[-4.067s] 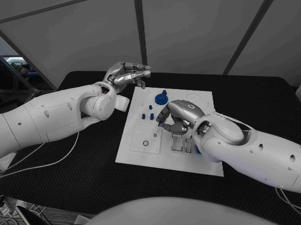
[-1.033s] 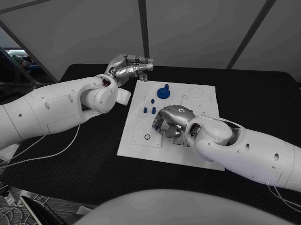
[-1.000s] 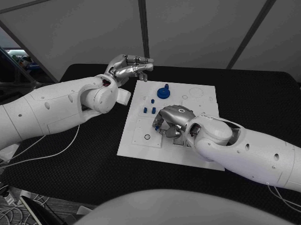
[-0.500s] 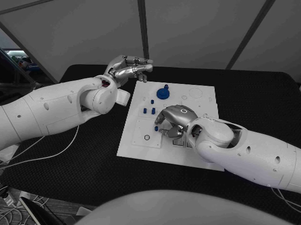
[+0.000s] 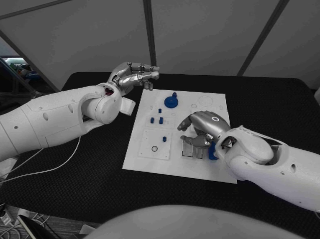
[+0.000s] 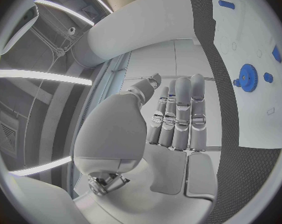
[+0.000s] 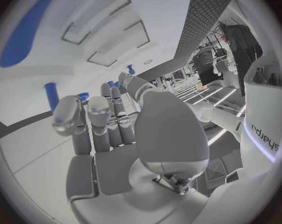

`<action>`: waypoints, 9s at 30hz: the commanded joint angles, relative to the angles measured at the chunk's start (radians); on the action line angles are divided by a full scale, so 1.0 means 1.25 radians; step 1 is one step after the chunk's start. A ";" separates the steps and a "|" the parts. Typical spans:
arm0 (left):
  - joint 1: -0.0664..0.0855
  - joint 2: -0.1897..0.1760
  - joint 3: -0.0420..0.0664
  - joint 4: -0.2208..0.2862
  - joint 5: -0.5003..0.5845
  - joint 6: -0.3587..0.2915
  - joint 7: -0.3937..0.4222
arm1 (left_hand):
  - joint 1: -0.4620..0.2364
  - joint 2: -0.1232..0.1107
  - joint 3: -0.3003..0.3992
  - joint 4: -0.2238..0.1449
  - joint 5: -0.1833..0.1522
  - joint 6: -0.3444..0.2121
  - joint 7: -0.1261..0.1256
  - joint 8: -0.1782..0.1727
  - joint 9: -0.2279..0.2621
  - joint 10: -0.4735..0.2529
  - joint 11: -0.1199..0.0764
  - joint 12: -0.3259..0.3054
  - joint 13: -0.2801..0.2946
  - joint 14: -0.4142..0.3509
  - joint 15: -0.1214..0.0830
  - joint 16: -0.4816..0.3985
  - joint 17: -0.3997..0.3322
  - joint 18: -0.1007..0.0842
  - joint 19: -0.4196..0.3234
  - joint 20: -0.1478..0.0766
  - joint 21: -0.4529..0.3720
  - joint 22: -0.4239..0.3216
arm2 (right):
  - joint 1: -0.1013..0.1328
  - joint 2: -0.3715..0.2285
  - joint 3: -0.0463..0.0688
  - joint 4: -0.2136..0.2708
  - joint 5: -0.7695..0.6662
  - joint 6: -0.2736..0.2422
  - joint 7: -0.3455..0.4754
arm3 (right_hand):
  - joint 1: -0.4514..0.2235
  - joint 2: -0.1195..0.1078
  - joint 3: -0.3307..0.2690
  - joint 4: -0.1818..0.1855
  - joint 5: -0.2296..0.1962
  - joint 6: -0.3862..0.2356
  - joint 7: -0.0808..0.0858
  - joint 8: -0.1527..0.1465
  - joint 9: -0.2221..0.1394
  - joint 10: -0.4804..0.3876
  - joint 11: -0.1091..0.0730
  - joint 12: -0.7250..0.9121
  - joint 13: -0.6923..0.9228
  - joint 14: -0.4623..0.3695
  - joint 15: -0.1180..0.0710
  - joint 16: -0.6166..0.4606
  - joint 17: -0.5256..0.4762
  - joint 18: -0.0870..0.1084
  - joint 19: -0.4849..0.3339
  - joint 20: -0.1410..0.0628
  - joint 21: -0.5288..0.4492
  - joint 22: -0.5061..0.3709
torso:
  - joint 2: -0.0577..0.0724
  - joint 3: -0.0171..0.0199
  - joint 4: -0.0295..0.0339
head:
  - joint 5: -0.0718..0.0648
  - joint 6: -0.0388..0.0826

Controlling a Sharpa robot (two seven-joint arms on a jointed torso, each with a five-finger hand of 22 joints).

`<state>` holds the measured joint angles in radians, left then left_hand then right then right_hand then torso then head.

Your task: Assemble the parts on the task board

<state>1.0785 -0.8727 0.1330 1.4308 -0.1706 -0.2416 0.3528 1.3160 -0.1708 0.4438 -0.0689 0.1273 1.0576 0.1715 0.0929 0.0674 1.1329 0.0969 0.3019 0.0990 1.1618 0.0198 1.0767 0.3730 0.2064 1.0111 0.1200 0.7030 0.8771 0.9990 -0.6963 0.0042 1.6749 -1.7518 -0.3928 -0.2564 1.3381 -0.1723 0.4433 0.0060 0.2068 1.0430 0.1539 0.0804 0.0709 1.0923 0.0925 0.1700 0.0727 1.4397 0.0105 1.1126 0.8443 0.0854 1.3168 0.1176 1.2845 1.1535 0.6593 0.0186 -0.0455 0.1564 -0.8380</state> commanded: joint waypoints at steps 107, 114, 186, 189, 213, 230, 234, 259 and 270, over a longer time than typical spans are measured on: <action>0.001 0.005 0.000 -0.006 0.002 0.054 0.004 | 0.002 0.011 -0.012 0.001 0.004 -0.011 0.002 -0.001 0.000 -0.019 0.003 0.024 0.005 -0.014 0.005 0.000 -0.002 -0.020 -0.009 0.008 -0.014 -0.005 | 0.038 -0.033 0.055 0.044 0.110 -0.019 0.008 | 0.031 0.058 0.003 0.010 -0.037 0.106 -0.038 0.046 0.025 0.124 -0.043 0.043 0.009 0.021 -0.039 0.047 0.052 0.002 0.036 -0.037 0.034 0.046 | -0.004 -0.0033 -0.0130 | 0.004 0.014; 0.001 0.013 0.000 -0.009 0.002 0.055 0.004 | 0.003 0.011 -0.012 0.001 0.004 -0.011 0.003 -0.001 0.000 -0.021 0.003 0.025 0.005 -0.015 0.005 0.000 -0.002 -0.020 -0.009 0.008 -0.014 -0.005 | 0.037 0.028 0.053 0.040 0.123 -0.004 0.026 | 0.032 0.058 0.004 0.009 -0.035 0.106 -0.037 0.045 0.025 0.124 -0.043 0.041 0.009 0.021 -0.039 0.047 0.051 0.002 0.036 -0.037 0.034 0.047 | -0.004 -0.0037 -0.0121 | 0.018 0.011; 0.002 0.036 0.000 -0.011 0.002 0.067 -0.004 | 0.002 0.012 -0.013 0.001 0.004 -0.014 0.004 -0.001 0.000 -0.025 0.004 0.027 0.006 -0.016 0.006 0.001 -0.002 -0.020 -0.009 0.009 -0.015 -0.005 | -0.008 0.170 -0.021 -0.079 0.083 0.097 0.073 | 0.034 0.060 0.002 0.004 -0.017 0.100 -0.032 0.040 0.026 0.122 -0.039 0.030 0.009 0.021 -0.036 0.049 0.053 0.001 0.036 -0.036 0.034 0.046 | -0.004 -0.0032 -0.0131 | 0.062 -0.022; 0.002 0.036 0.000 -0.011 0.002 0.068 -0.005 | 0.002 0.012 -0.013 0.001 0.004 -0.014 0.004 -0.001 0.000 -0.025 0.004 0.027 0.006 -0.016 0.006 0.001 -0.002 -0.020 -0.009 0.009 -0.015 -0.005 | -0.009 0.169 -0.021 -0.077 0.077 0.087 0.074 | 0.035 0.060 0.002 0.004 -0.016 0.100 -0.032 0.040 0.026 0.122 -0.039 0.030 0.009 0.021 -0.036 0.049 0.052 0.001 0.036 -0.036 0.034 0.047 | -0.004 -0.0035 -0.0129 | 0.062 -0.022; 0.002 0.036 0.000 -0.011 0.002 0.072 -0.011 | 0.001 0.012 -0.014 0.002 0.003 -0.015 0.004 -0.001 0.000 -0.027 0.004 0.029 0.006 -0.017 0.007 0.001 -0.002 -0.020 -0.009 0.009 -0.015 -0.005 | -0.010 0.175 -0.021 -0.088 0.065 0.127 0.033 | 0.005 0.034 -0.015 0.015 -0.020 -0.025 -0.016 -0.017 -0.002 0.089 -0.027 0.000 0.007 0.018 -0.025 0.048 0.048 0.003 0.030 -0.025 0.030 0.042 | -0.004 -0.0035 -0.0130 | 0.060 -0.024; 0.002 0.035 0.000 -0.013 0.002 0.076 -0.015 | 0.001 0.012 -0.015 0.002 0.003 -0.017 0.005 -0.001 0.000 -0.029 0.005 0.030 0.006 -0.017 0.007 0.002 -0.003 -0.020 -0.009 0.009 -0.016 -0.005 | -0.010 0.171 -0.021 -0.079 0.020 0.069 0.025 | -0.004 0.011 -0.030 0.019 -0.028 -0.078 -0.031 -0.017 -0.005 0.086 -0.033 -0.001 0.011 0.018 -0.030 0.050 0.048 0.003 0.030 -0.029 0.031 0.043 | -0.004 -0.0030 -0.0137 | 0.059 -0.022; 0.002 0.035 0.000 -0.013 0.002 0.076 -0.015 | 0.001 0.012 -0.015 0.002 0.003 -0.017 0.005 -0.001 0.000 -0.029 0.005 0.030 0.006 -0.017 0.007 0.002 -0.003 -0.020 -0.009 0.009 -0.016 -0.005 | -0.010 0.165 -0.021 -0.071 0.015 0.034 0.028 | -0.003 0.009 -0.034 0.020 -0.026 -0.098 -0.035 -0.016 -0.005 0.091 -0.035 0.001 0.013 0.018 -0.031 0.050 0.048 0.003 0.031 -0.030 0.031 0.044 | -0.004 -0.0029 -0.0138 | 0.058 -0.022; 0.001 0.008 -0.007 -0.007 0.002 0.076 -0.007 | -0.012 0.011 -0.029 0.010 -0.004 -0.008 -0.001 0.008 0.002 -0.029 0.001 0.046 0.009 -0.019 0.006 0.005 -0.003 -0.019 -0.010 0.011 -0.021 -0.007 | 0.026 -0.214 -0.015 0.145 0.424 0.031 0.011 | -0.088 0.000 -0.217 0.109 0.131 0.029 -0.045 0.102 0.042 0.202 -0.067 0.516 0.491 0.048 -0.053 0.164 0.219 -0.018 0.086 -0.053 0.093 0.131 | -0.016 -0.0054 -0.0388 | -0.030 0.008; 0.001 0.003 -0.011 0.003 0.002 0.067 -0.002 | -0.036 -0.002 -0.082 0.028 -0.008 -0.009 -0.008 0.017 0.001 -0.026 -0.005 0.080 0.020 -0.018 0.003 0.011 -0.005 -0.019 -0.004 0.010 -0.032 -0.016 | 0.018 -0.300 -0.016 0.193 0.331 -0.034 -0.125 | -0.078 0.023 -0.372 0.187 0.149 -0.010 -0.053 0.190 0.093 0.218 -0.067 0.840 0.860 0.059 -0.056 0.232 0.329 -0.031 0.114 -0.054 0.137 0.191 | -0.021 -0.0055 -0.0524 | -0.065 0.010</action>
<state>1.0783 -0.8678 0.1195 1.4311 -0.1703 -0.1572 0.3347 1.2814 -0.1733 0.3464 -0.0323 0.1222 1.0471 0.1675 0.1098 0.0687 1.1008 0.1002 0.3989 0.1229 1.1420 0.0249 1.0844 0.3687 0.2063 1.0002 0.1308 0.6644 0.8585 1.0246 -1.0709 -0.0147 1.9102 -1.2895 -0.4071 -0.3266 1.2443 -0.1515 -0.0116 0.2339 0.3885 1.0376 0.0858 0.3139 0.1847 1.3580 0.0089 1.2154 1.1416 1.4634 -0.0594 1.3969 1.2522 0.0533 1.4532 0.0499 1.4510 1.3081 0.6351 0.0112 -0.1056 0.0763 -0.8237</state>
